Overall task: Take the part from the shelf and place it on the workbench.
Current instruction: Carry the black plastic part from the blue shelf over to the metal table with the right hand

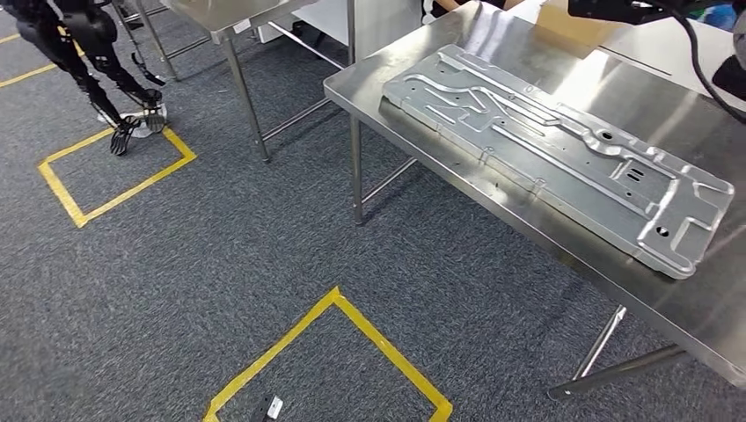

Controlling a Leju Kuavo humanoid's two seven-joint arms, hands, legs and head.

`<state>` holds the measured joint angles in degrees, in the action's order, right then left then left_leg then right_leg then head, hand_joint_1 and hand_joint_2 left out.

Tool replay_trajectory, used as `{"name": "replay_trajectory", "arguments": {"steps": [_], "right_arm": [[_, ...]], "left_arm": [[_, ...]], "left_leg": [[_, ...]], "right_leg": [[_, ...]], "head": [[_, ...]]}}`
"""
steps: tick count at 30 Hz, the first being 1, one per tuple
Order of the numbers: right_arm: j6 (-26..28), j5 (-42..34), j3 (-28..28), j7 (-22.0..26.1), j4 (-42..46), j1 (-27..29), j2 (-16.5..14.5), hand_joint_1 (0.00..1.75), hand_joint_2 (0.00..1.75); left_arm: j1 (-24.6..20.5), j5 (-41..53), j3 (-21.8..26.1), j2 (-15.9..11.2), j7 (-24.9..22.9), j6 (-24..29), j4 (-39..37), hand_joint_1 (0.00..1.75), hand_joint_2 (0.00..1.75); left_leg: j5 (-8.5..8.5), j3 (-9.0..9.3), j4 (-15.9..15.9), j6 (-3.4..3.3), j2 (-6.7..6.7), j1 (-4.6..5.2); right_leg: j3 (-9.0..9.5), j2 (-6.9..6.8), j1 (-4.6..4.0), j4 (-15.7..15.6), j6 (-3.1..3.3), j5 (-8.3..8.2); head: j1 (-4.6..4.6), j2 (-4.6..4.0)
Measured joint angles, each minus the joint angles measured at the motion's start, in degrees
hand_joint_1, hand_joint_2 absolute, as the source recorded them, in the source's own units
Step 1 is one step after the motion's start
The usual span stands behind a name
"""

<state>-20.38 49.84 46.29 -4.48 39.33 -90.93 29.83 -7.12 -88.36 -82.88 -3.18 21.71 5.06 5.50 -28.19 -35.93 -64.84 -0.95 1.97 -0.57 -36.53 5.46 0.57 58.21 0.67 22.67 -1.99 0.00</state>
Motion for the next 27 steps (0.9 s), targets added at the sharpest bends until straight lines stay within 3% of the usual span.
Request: {"name": "replay_trajectory", "arguments": {"steps": [1, 3, 5, 7, 9, 11, 12, 13, 15, 17, 19, 21, 22, 24, 26, 27], "right_arm": [[0.1, 0.0, 0.0, 0.1, 0.0, 0.0, 0.0, 1.75, 1.75], [0.3, 0.0, 0.0, 0.2, 0.0, 0.1, 0.0, 1.75, 1.75], [0.3, 0.0, 0.0, 0.3, 0.0, 0.3, 0.2, 1.75, 1.75], [0.4, 0.0, 0.0, 0.3, -0.1, 0.5, 0.5, 1.75, 1.75], [0.6, 0.0, 0.0, 0.3, -0.1, 0.5, 0.5, 1.75, 1.75], [0.7, 0.0, 0.0, 0.3, -0.1, 0.8, 0.5, 1.75, 1.75], [0.6, 0.0, 0.0, 0.3, -0.1, 0.9, 0.5, 1.75, 1.75], [0.7, 0.0, 0.0, 0.3, -0.2, 1.0, 0.5, 1.75, 1.75], [0.8, 0.1, 0.0, 0.4, -0.2, 1.0, 0.4, 1.75, 1.75], [1.0, 0.4, 0.0, 0.4, -0.2, 1.0, 0.4, 1.75, 1.75], [1.2, 0.5, 0.0, 0.4, -0.2, 1.1, 0.4, 1.75, 1.75], [1.3, 0.6, 0.0, 0.4, -0.3, 1.2, 0.3, 1.75, 1.75], [1.3, 0.6, 0.0, 0.4, -0.3, 1.3, 0.2, 1.75, 1.75], [1.5, 0.6, 0.0, 0.5, -0.3, 1.3, -0.1, 1.75, 1.75], [1.5, 0.6, 0.0, 0.5, -0.3, 1.4, -0.5, 1.75, 1.75], [1.5, 0.6, 0.0, 0.6, -0.3, 1.5, -0.6, 1.75, 1.75]], "left_arm": [[0.1, 0.0, 0.0, 0.0, 0.0, 0.0, 0.0, 0.00, 1.75], [0.2, -0.1, -0.1, 0.0, -0.1, 0.1, 0.0, 0.00, 1.75], [0.0, -0.2, -0.1, 0.0, -0.1, 0.1, 0.0, 0.00, 1.75], [-0.1, -0.2, -0.1, 0.0, -0.1, 0.1, 0.0, 0.00, 1.75], [-0.1, -0.1, -0.1, 0.0, -0.1, 0.1, 0.0, 0.00, 1.75], [0.0, -0.1, -0.2, 0.0, -0.1, 0.1, 0.0, 0.00, 1.75], [0.0, -0.1, -0.2, -0.1, -0.1, 0.1, 0.0, 0.00, 1.75], [0.0, -0.1, -0.2, 0.0, -0.2, 0.1, 0.0, 0.00, 1.75], [-0.1, -0.2, -0.3, 0.0, -0.4, 0.1, 0.0, 0.00, 1.75], [-0.2, -0.2, -0.3, 0.0, -0.6, 0.1, 0.0, 0.00, 1.75], [-0.3, -0.3, -0.3, 0.0, -0.7, 0.1, 0.0, 0.00, 1.75], [-0.3, -0.3, -0.4, 0.0, -0.7, 0.1, 0.0, 0.00, 1.75], [-0.3, -0.3, -0.4, 0.0, -0.7, 0.1, 0.0, 0.00, 1.75], [-0.2, -0.3, -0.4, 0.0, -0.7, 0.1, 0.0, 0.00, 1.75], [-0.2, -0.3, -0.4, 0.0, -0.7, 0.1, 0.0, 0.00, 1.75], [-0.2, -0.3, -0.4, 0.0, -0.8, 0.1, 0.0, 0.00, 1.75]], "left_leg": [[1.23, 1.36, 3.3, -0.12, 1.25, -0.17], [1.44, 2.35, 5.6, -0.29, 2.41, -0.19], [1.66, 2.63, 6.2, -0.78, 0.99, -0.04], [2.05, 3.10, 7.1, -1.61, -0.69, -0.07], [2.11, 3.36, 7.4, -2.14, -2.28, 0.01], [1.92, 3.38, 7.3, -2.25, -3.84, 0.14], [1.80, 3.41, 7.3, -2.19, -4.40, 0.18], [1.66, 3.47, 7.2, -2.09, -4.87, 0.22], [1.37, 3.72, 7.1, -1.72, -5.55, 0.24], [1.16, 3.86, 7.1, -1.28, -6.23, 0.39], [1.11, 3.92, 7.3, -0.80, -6.55, 0.49], [0.67, 3.83, 7.0, -0.18, -6.01, 0.42], [-0.18, 3.31, 5.8, 0.08, -5.16, 0.35], [-3.46, 0.45, -0.3, 0.40, -3.10, 0.17], [-6.29, -3.37, -7.8, 0.61, -2.35, 0.08], [-6.26, -4.32, -9.4, 0.71, -2.29, 0.02]], "right_leg": [[-0.26, 0.82, 0.05, 0.3, -0.24, 0.07], [-1.02, 2.33, 0.33, 0.6, -0.97, -0.14], [-1.54, 3.12, 0.69, 0.5, -1.82, -0.46], [-2.52, 0.14, 0.52, 2.3, -2.33, 0.71], [-5.42, -3.85, 0.36, 8.4, -2.68, 3.86], [-8.68, -5.06, 0.64, 15.0, -2.99, 6.22], [-9.12, -5.23, 0.76, 15.9, -3.07, 6.03], [-8.50, -5.35, 0.83, 14.8, -3.09, 4.99], [-4.07, -5.80, 0.70, 6.9, -2.82, 1.65], [-0.67, -6.18, 0.17, 0.8, -2.19, -0.06], [-0.34, -6.08, -0.26, 0.0, -1.61, -0.02], [-0.09, -5.83, -0.04, -0.5, -0.99, -0.14], [0.10, -5.73, 0.09, -0.7, -0.63, -0.24], [0.35, -5.63, 0.15, -1.1, -0.05, -0.27], [0.35, -5.41, 0.01, -1.0, 0.26, -0.15], [0.34, -5.21, -0.02, -0.9, 0.30, -0.10]], "head": [[0.02, 0.00], [0.03, 0.01], [0.00, 0.01], [0.07, 0.00], [0.13, 0.00], [0.12, 0.00], [0.12, 0.00], [0.12, 0.00], [0.12, 0.00], [0.12, 0.00], [0.11, 0.00], [0.08, 0.00], [0.05, 0.00], [0.03, 0.00], [0.03, 0.00], [0.03, 0.00]]}}
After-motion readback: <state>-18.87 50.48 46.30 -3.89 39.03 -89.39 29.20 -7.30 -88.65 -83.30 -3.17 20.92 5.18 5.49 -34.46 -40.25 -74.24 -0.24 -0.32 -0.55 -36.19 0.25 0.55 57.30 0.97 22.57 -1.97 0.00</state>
